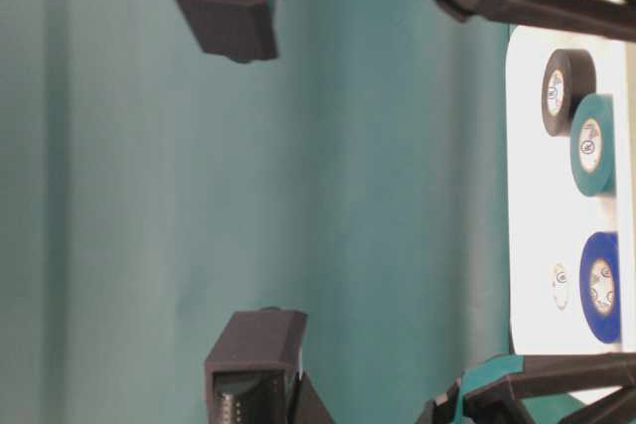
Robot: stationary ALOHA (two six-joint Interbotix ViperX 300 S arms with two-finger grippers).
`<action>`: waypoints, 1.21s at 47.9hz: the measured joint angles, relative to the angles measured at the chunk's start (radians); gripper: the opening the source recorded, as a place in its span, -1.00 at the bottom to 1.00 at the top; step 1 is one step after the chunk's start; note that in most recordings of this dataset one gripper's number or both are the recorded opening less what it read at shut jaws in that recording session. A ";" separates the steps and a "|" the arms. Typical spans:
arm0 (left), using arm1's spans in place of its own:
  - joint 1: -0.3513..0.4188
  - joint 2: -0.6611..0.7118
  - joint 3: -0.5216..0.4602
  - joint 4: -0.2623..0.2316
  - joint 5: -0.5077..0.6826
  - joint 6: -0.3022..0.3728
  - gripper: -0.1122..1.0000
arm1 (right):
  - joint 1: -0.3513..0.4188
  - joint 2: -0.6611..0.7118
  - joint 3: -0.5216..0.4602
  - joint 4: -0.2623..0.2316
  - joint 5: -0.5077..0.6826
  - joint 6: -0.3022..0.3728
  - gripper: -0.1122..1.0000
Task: Put the tape alternately from left to right into the white case.
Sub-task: 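Lift the yellow roll and carry it into the tray's right side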
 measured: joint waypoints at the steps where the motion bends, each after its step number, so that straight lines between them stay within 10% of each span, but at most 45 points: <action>1: 0.000 0.000 0.000 0.000 0.000 0.000 0.06 | -0.002 -0.003 0.000 -0.002 0.003 0.000 -0.31; 26: 0.000 0.000 0.000 0.000 0.000 0.000 0.07 | -0.133 -0.014 -0.020 -0.152 0.014 0.000 -0.31; 58: 0.002 0.000 0.000 0.000 0.000 0.000 0.07 | -0.396 -0.014 -0.009 -0.183 0.012 -0.003 -0.31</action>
